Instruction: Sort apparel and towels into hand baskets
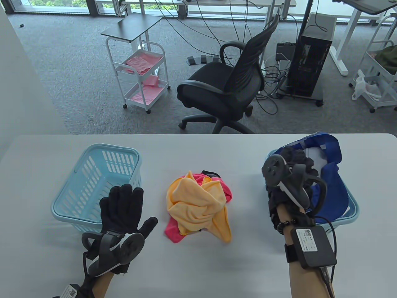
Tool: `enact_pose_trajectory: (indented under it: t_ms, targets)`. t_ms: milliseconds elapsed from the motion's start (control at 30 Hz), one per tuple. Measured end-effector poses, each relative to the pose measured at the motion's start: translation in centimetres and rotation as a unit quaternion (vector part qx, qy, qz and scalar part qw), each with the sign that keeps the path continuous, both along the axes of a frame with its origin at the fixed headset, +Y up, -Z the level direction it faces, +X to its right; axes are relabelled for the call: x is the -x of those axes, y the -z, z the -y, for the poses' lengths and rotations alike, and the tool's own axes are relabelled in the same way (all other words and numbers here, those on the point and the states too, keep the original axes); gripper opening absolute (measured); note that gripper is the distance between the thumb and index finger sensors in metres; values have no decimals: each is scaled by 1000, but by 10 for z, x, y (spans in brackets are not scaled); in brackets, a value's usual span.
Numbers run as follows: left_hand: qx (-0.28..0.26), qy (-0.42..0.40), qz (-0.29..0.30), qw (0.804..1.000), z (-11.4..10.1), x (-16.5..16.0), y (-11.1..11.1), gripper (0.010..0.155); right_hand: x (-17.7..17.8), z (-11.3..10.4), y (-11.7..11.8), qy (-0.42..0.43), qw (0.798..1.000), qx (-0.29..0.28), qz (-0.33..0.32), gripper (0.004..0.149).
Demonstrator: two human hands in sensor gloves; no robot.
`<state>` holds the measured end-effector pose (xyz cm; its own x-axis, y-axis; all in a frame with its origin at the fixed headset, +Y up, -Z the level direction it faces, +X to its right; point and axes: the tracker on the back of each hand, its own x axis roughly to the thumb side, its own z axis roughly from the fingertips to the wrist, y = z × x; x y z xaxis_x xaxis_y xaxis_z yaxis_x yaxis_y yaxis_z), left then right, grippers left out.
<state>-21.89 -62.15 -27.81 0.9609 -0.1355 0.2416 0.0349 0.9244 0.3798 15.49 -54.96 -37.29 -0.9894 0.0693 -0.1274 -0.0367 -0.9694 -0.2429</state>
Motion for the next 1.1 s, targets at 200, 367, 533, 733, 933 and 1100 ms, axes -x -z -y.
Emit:
enact_pose_trajectory:
  t_ms: [200,367,533,733,933,1100]
  targets:
    - [25,3,9,1000,3,-1,1,92,52,26,-18,-2,994,17,-108,87]
    - [39,11,15,999,6,-5,1,94,74,68,-30,18,985,29,-167,88]
    - [41,15,15,999,8,-7,2,95,81,100,-41,20,981,26,-194,88]
    - [43,13,12,999,11,-10,3,93,71,111,-44,11,980,25,-195,87]
    - [49,6,18,999,14,-14,4,93,48,111,-51,47,982,12,-183,85]
    - [74,-16,35,996,19,-21,7,92,40,107,-55,71,982,1,-173,84]
